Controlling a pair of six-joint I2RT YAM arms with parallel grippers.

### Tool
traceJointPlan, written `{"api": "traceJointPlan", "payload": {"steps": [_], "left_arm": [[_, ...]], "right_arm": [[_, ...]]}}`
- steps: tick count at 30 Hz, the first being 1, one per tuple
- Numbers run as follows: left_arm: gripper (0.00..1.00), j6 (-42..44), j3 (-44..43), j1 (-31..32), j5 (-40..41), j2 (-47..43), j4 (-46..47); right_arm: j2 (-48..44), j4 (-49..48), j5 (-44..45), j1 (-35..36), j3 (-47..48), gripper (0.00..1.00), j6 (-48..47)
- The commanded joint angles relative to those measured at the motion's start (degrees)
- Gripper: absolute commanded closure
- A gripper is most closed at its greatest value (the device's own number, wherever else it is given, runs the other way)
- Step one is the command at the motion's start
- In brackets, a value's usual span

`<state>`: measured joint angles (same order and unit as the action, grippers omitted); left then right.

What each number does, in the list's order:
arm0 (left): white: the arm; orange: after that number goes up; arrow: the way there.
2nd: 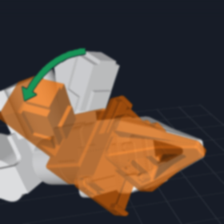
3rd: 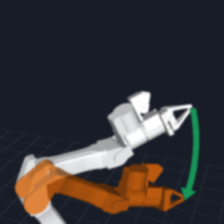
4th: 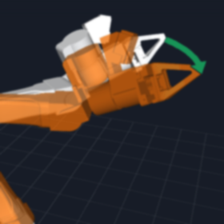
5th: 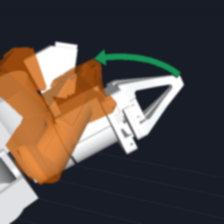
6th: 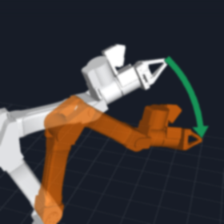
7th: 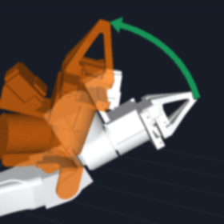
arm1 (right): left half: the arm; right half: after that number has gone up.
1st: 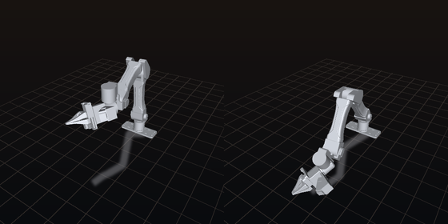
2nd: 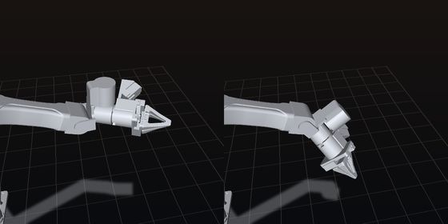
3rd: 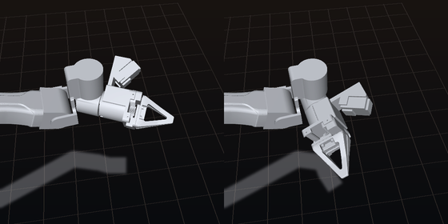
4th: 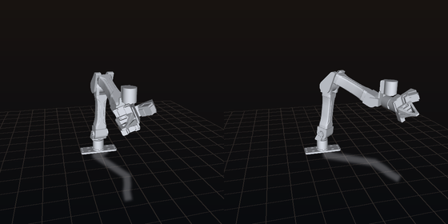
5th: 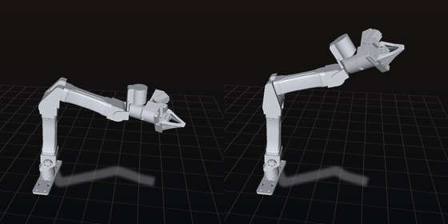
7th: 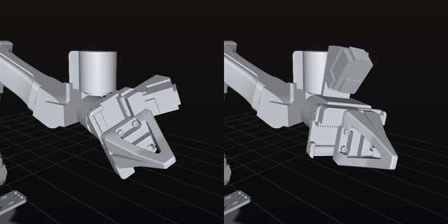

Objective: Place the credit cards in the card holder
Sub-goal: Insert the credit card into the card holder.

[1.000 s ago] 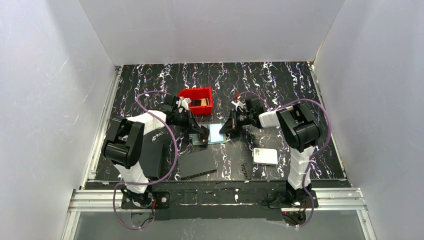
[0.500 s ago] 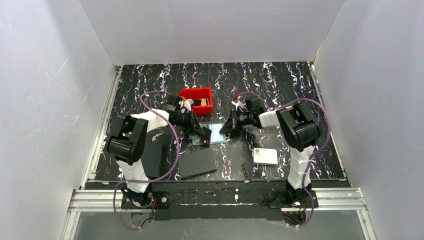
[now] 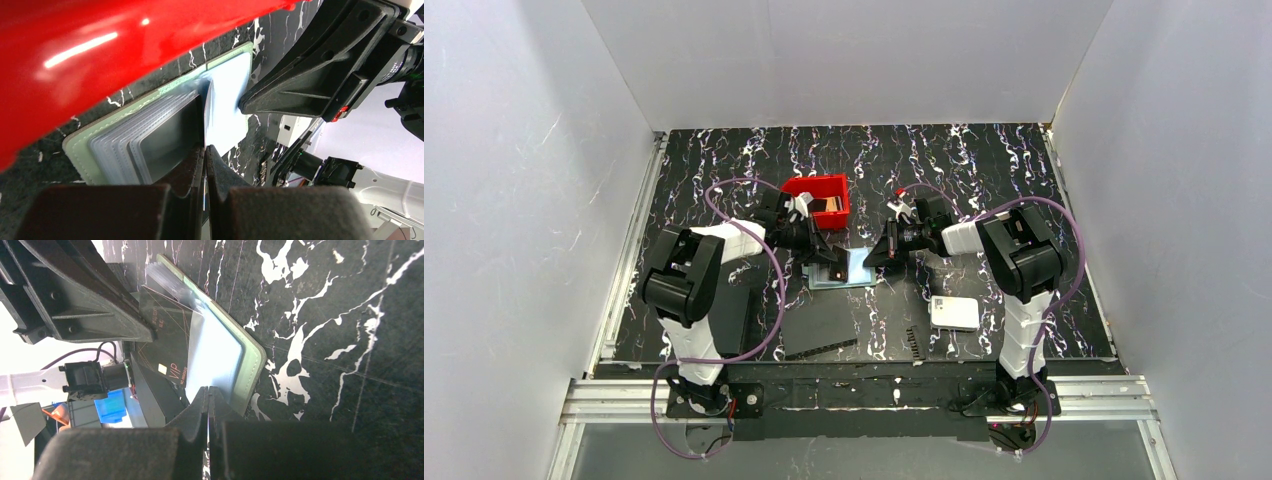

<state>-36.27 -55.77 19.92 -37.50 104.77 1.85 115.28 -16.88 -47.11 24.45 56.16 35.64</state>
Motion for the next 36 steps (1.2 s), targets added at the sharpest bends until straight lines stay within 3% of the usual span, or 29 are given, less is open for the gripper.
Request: {"api": "traceJointPlan", "payload": {"steps": [1, 11, 20, 25, 30, 36], "left_arm": [[1.00, -0.56, 0.30, 1.32, 1.73, 1.61, 2.46], [1.00, -5.71, 2.36, 2.29, 1.07, 2.10, 6.12], [1.00, -10.91, 6.82, 2.76, 7.20, -0.61, 10.01], [1.00, -16.26, 5.66, 2.84, 4.20, 1.49, 11.17], [1.00, -14.67, 6.47, 3.42, 4.51, 0.15, 11.29], [0.74, -3.46, 1.89, 5.29, 13.13, -3.28, -4.72]], "right_arm": [[1.86, -1.11, 2.66, -0.19, -0.40, 0.99, -1.26], [1.31, -2.19, 2.64, -0.19, -1.03, 0.99, -0.35], [0.11, -2.44, 3.79, -0.19, -2.05, 0.99, 0.22], [-0.31, -2.49, 3.96, -0.19, -2.79, 0.99, 0.22], [-1.33, -1.53, 4.23, -0.21, -2.49, 0.99, 0.22], [-3.51, 4.40, 6.22, -0.19, -0.13, 0.99, -3.13]]}}
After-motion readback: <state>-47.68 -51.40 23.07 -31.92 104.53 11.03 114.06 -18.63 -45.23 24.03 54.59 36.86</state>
